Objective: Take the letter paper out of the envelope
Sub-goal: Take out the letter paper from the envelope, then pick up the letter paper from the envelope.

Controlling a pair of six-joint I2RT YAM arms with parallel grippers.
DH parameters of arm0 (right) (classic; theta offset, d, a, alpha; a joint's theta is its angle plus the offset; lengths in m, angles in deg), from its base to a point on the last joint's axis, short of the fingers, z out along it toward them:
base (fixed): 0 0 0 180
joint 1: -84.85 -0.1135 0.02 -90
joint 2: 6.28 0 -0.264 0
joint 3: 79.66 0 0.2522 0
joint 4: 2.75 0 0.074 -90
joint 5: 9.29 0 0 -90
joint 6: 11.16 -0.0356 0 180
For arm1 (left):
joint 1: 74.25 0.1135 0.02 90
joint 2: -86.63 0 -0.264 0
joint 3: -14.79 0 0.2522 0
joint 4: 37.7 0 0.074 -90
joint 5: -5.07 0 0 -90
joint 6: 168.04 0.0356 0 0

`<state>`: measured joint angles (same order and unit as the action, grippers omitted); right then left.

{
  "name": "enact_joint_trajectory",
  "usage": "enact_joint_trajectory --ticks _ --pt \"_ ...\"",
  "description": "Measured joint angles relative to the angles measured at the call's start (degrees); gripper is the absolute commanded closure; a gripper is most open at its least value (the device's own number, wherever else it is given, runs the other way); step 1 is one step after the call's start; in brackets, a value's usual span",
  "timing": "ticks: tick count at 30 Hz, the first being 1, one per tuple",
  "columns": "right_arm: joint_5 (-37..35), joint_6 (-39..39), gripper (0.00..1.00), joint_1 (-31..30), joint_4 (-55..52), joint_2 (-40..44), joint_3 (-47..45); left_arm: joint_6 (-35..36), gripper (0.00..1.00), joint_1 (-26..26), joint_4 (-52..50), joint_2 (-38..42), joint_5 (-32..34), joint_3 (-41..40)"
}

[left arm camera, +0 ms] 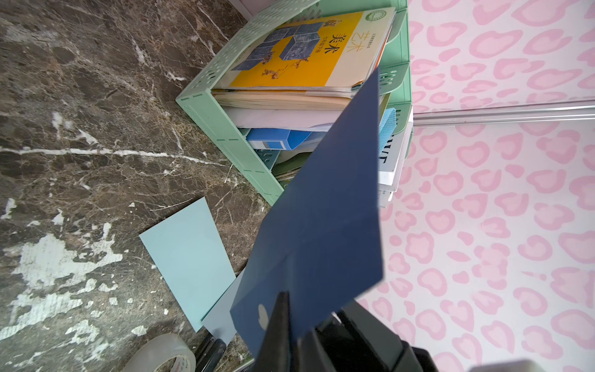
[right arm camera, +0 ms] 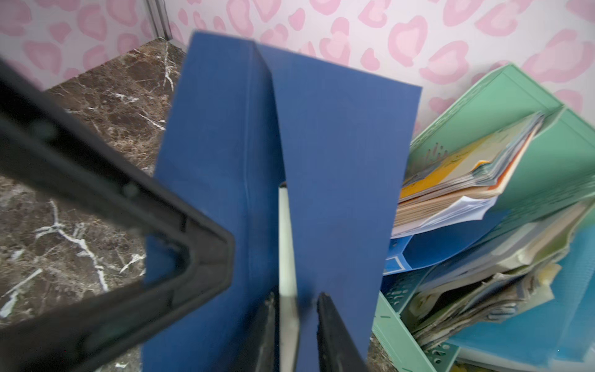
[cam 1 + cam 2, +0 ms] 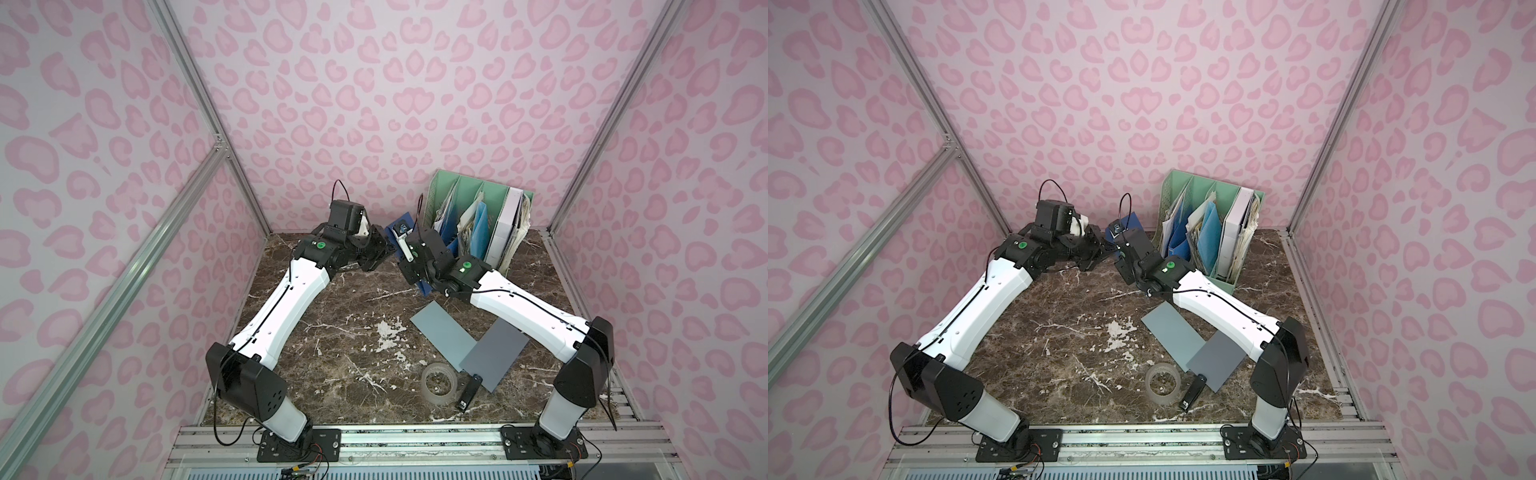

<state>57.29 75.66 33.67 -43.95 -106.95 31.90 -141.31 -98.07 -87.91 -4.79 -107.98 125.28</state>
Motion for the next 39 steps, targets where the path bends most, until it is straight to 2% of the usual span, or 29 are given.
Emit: enact_joint_trajectory --ticks 5,9,10,11,12,13,14,16,19,25,29,33,39 --pt "-2.8 0.4 1.00 -0.4 0.7 0.4 -0.4 -0.5 1.00 -0.1 0.3 0.0 -0.3 0.0" --pt "-1.4 1.7 1.00 -0.4 1.6 2.7 -2.1 -0.5 1.00 -0.1 0.4 0.2 -0.6 -0.1" --pt "-0.8 1.9 1.00 -0.4 2.0 3.5 -2.7 -0.6 0.95 -0.1 0.5 0.3 -0.7 -0.1" --pt "-0.3 2.1 1.00 -0.4 2.5 4.2 -3.3 -0.6 0.85 -0.1 0.5 0.3 -0.8 -0.1" --pt "0.3 2.8 1.00 -0.5 3.1 5.0 -4.1 -0.6 0.71 -0.1 0.5 0.3 -0.9 -0.1" --pt "0.6 3.5 1.00 -0.5 3.7 5.8 -4.9 -0.6 0.53 -0.1 0.8 0.3 -1.1 -0.2" --pt "1.1 3.7 1.00 -0.6 4.1 6.5 -5.9 -0.6 0.43 -0.1 1.0 0.3 -1.2 -0.2" --pt "1.7 4.9 1.00 -0.6 5.0 8.1 -8.2 -0.6 0.30 0.0 1.2 0.6 -1.2 -0.2" --pt "2.1 5.5 1.00 -0.7 5.9 10.1 -11.2 0.1 0.20 0.5 1.4 1.8 -0.9 -0.2" --pt "4.0 6.2 1.00 -0.7 6.4 12.4 -13.1 1.8 0.22 1.7 2.8 2.2 -0.4 -0.3" --pt "5.6 6.2 1.00 -0.7 7.5 12.9 -13.6 3.5 0.30 1.8 2.2 0.6 -0.6 -0.1" --pt "7.9 5.5 1.00 -0.6 7.5 12.1 -14.3 5.0 0.31 2.0 0.4 0.5 0.1 -0.2" --pt "12.1 1.6 1.00 0.3 6.1 11.9 -16.7 8.2 0.32 3.6 -3.5 3.3 4.0 -6.2"
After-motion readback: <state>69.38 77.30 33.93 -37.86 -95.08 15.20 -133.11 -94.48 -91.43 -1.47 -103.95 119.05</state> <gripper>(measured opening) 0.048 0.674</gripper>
